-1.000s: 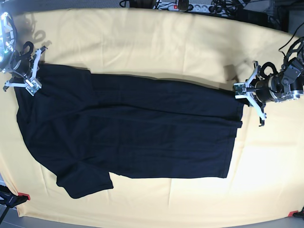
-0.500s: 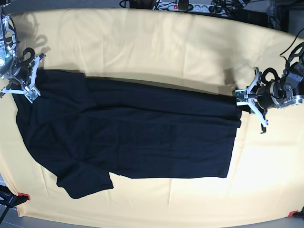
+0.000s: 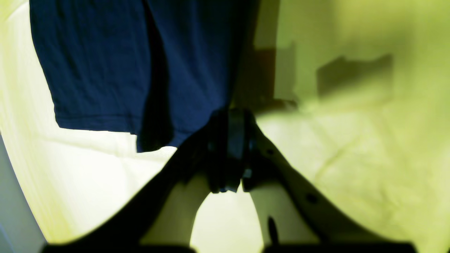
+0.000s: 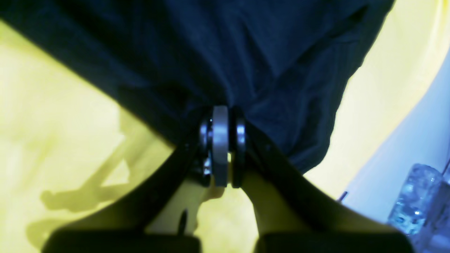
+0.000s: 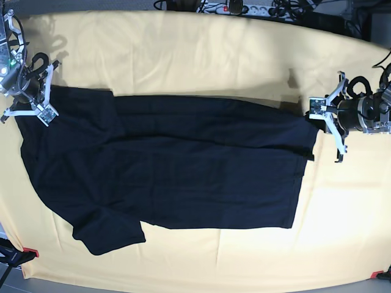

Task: Fold the T-shirt properly
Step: 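Drag the shirt toward the robot with both grippers, then release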

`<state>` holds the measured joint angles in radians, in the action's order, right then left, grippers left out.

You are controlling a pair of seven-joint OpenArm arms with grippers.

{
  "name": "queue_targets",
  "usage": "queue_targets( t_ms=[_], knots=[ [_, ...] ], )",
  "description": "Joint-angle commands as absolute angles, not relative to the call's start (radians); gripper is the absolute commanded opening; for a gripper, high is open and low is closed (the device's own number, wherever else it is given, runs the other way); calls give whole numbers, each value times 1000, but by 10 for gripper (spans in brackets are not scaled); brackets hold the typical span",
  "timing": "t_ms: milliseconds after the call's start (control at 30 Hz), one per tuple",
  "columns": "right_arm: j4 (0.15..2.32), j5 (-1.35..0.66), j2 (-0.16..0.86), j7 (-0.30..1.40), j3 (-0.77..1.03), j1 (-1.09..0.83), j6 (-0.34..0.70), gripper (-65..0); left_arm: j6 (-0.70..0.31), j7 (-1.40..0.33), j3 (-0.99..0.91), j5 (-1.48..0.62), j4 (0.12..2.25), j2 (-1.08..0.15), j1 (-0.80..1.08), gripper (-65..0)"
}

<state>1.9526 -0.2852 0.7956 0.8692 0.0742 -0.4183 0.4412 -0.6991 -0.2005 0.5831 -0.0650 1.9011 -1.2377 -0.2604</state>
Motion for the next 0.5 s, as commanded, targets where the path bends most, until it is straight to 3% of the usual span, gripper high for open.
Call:
queue_targets(
  t_ms=[0,267,467],
  knots=[
    [1971,-282,817,870,86,-427,442,-650,-698,-200,570,-88,1919,-1276,-276,-650],
    [1972,-271,818,881,198,-530,443,-650,-698,-244,570,-118,1961,-1339,-231,-650],
    [2022,-459,817,943,354,-633,512,-650,-698,-245,570,-118,2020,-1395,-177,-650]
  ],
)
